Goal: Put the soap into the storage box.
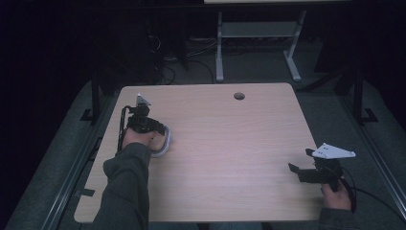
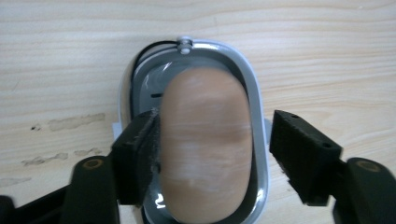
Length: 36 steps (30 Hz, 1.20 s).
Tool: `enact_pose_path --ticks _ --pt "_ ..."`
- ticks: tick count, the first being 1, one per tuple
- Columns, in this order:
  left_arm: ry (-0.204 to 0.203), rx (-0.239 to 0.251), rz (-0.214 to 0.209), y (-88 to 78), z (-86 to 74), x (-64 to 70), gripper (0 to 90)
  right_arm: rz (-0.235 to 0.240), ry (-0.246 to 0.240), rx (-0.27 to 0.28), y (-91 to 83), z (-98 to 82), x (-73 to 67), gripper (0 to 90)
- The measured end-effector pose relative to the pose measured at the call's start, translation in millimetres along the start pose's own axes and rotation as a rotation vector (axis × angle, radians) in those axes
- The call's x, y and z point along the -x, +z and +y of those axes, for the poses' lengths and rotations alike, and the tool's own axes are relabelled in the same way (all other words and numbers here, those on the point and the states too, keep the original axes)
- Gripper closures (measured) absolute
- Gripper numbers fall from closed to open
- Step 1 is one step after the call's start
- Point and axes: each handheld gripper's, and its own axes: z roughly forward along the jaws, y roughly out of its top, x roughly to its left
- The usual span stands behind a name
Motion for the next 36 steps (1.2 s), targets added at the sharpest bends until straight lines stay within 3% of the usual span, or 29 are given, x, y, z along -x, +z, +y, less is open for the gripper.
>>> enact_pose_path --ticks 2,36 --pt "0.012 -0.004 0.024 -1.5 1.0 1.7 32.0 0.000 0.000 -0.001 0.1 -0.1 0.2 14.0" --pt "0.029 0.027 -0.026 -10.2 -2.4 2.6 31.6 0.000 -0.004 -0.004 0.6 0.5 -1.1 14.0"
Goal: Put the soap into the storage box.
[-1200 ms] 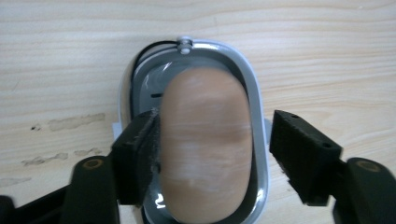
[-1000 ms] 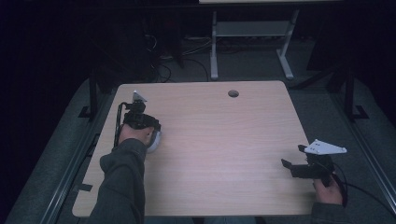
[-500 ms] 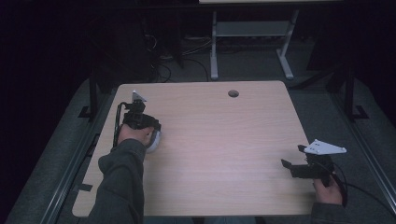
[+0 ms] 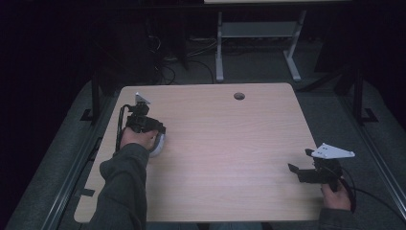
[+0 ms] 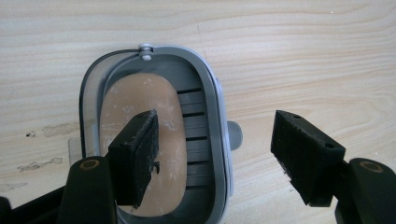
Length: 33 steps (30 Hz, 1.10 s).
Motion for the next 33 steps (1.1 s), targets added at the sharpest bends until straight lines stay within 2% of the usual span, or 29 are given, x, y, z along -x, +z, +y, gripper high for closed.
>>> enact_pose_path --ticks 10,13,20,25,28,33 --pt "0.009 0.034 -0.037 -8.2 -2.8 -0.6 31.1 -0.001 -0.001 -0.004 0.0 0.4 -0.6 14.0" --pt "0.015 0.049 -0.062 -11.8 -4.7 -3.3 30.2 -0.003 -0.002 -0.004 -0.2 0.4 -0.6 14.0" --pt "-0.001 0.072 -0.111 -13.7 -11.7 -10.2 30.0 -0.002 -0.006 -0.006 0.3 0.6 -1.2 14.0" --pt "0.019 0.094 -0.148 -17.3 -16.4 -12.2 30.1 -0.003 -0.006 -0.007 0.3 0.5 -1.0 14.0" --pt "0.031 0.117 -0.184 -21.2 -19.8 -11.6 30.0 -0.004 -0.008 -0.009 0.3 0.7 -1.2 14.0" --pt "0.055 0.119 -0.219 -23.6 -24.7 -8.7 29.9 -0.005 -0.011 -0.009 0.7 1.2 -1.9 14.0"
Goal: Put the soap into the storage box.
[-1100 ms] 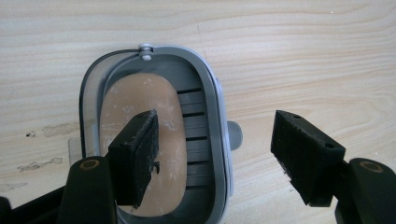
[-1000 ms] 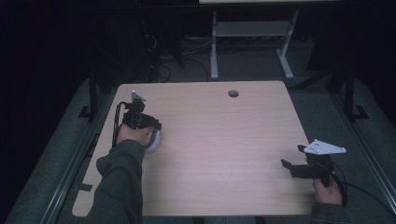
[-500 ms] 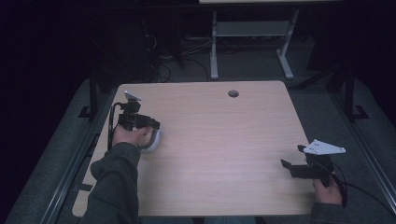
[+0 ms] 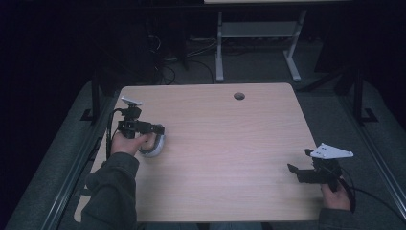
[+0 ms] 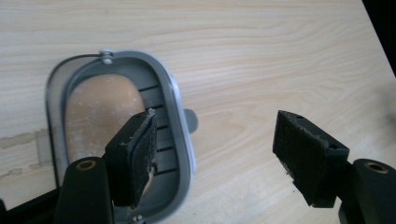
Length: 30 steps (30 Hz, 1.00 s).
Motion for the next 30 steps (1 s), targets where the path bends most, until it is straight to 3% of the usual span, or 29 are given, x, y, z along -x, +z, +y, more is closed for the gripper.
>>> enact_pose_path --ticks 4,17,30 --pt "0.018 0.015 -0.046 -2.1 -5.2 3.5 29.8 0.000 0.000 -0.003 0.2 -0.1 0.2 14.0" --pt "0.075 0.038 -0.096 -11.2 -20.3 8.2 28.6 -0.002 -0.002 -0.005 0.2 0.0 0.1 14.0" --pt "0.108 0.052 -0.129 -13.8 -35.0 9.0 28.4 -0.006 -0.003 -0.010 0.2 -0.2 -0.1 14.0"
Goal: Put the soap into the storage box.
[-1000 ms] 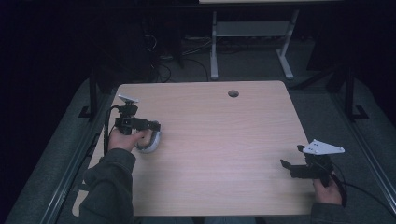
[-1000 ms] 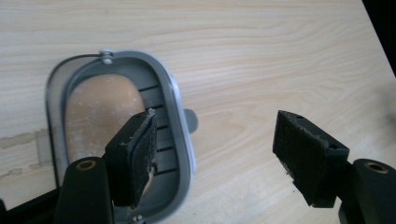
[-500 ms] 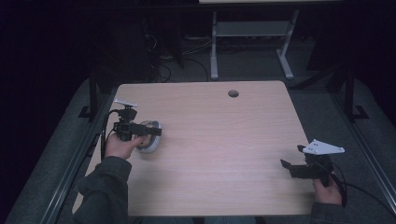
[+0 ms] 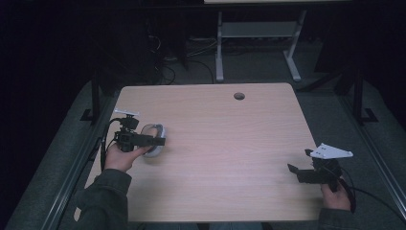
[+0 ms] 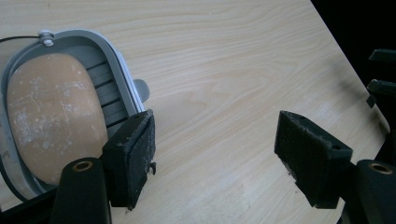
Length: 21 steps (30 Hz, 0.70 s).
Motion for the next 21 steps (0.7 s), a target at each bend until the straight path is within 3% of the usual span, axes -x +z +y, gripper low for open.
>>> enact_pose_path --ticks 9,21 --pt "0.023 0.006 -0.018 -3.3 -12.3 5.7 28.0 0.000 0.001 -0.005 0.3 0.3 -1.1 14.0" --pt "0.020 0.016 -0.040 -9.7 -43.2 3.1 27.3 -0.003 0.002 0.000 -0.1 0.0 -1.1 14.0"
